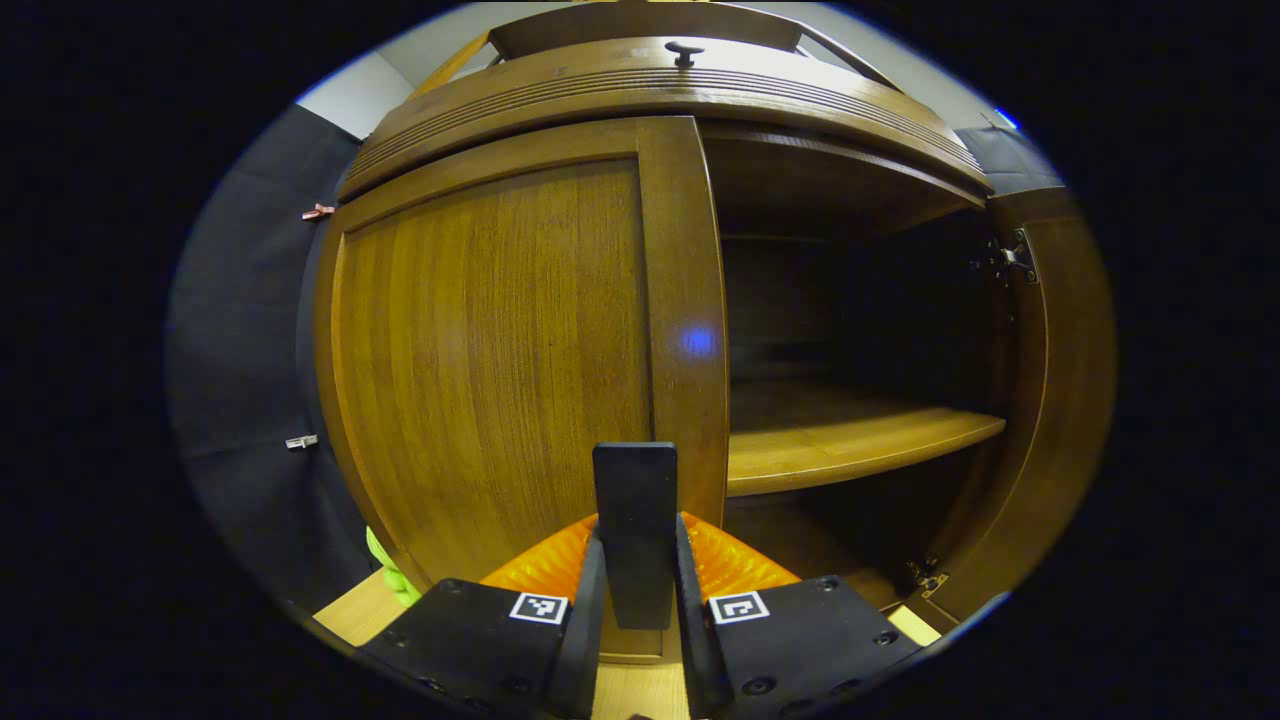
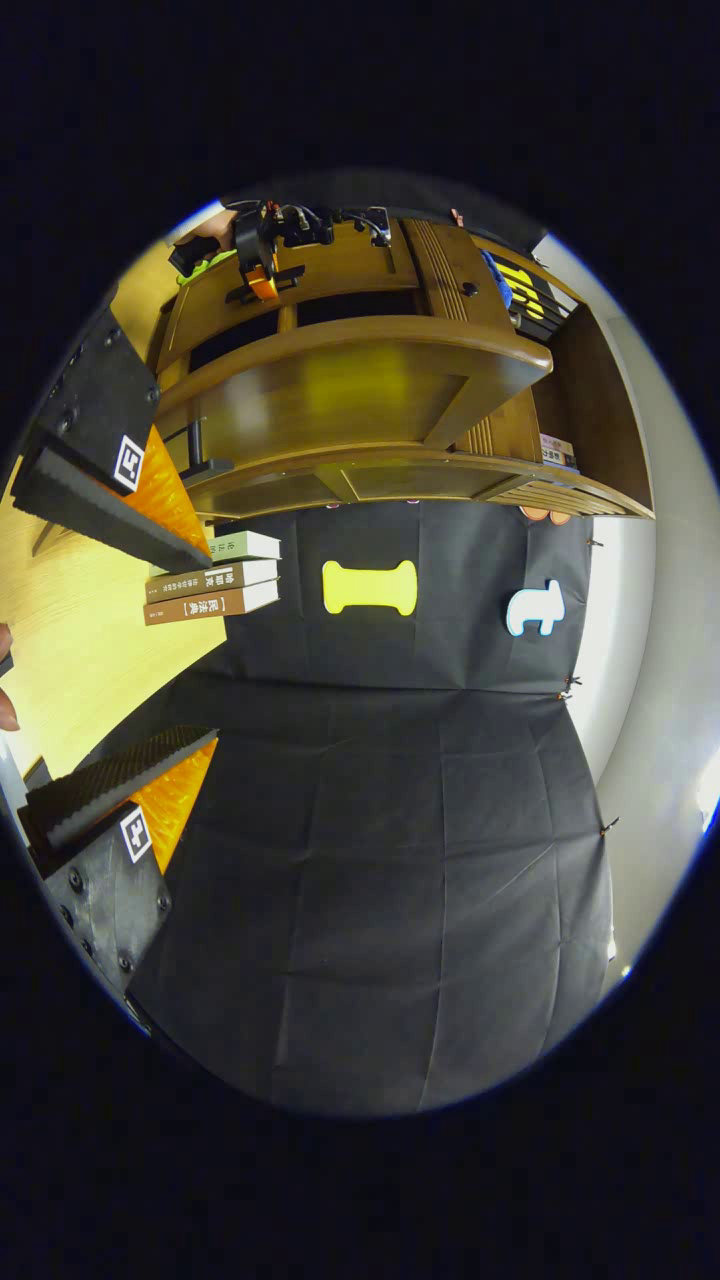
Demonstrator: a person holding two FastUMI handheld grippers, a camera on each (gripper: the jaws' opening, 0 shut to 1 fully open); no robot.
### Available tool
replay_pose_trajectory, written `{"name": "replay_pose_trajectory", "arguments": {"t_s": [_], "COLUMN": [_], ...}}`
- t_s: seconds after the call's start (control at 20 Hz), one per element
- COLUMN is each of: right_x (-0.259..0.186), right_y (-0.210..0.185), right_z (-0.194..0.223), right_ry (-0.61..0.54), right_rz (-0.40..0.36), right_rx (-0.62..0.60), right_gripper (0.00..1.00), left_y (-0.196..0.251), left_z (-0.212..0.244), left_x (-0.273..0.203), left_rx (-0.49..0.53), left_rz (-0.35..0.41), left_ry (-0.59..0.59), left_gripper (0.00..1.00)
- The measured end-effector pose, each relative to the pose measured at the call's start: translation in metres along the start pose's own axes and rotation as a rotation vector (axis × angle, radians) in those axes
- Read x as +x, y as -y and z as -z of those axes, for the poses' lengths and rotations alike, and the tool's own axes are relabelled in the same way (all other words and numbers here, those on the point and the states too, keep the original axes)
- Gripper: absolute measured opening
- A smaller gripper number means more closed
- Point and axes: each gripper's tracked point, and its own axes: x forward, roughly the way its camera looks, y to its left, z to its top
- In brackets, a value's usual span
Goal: Open the right door of the double-door shoe cabinet with the right hand, and open the left door with the left hand.
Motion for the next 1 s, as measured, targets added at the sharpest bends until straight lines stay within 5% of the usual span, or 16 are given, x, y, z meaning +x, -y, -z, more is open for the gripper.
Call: {"name": "replay_pose_trajectory", "arguments": {"t_s": [1.0], "right_x": [-0.103], "right_y": [-0.051], "right_z": [-0.017], "right_ry": [0.022], "right_rz": [-0.035], "right_rx": [0.066], "right_gripper": [0.98], "left_y": [-0.050], "left_z": [0.018], "left_x": [-0.117], "left_rx": [-0.021], "left_rz": [0.076], "left_ry": [-0.064], "left_gripper": [0.27]}}
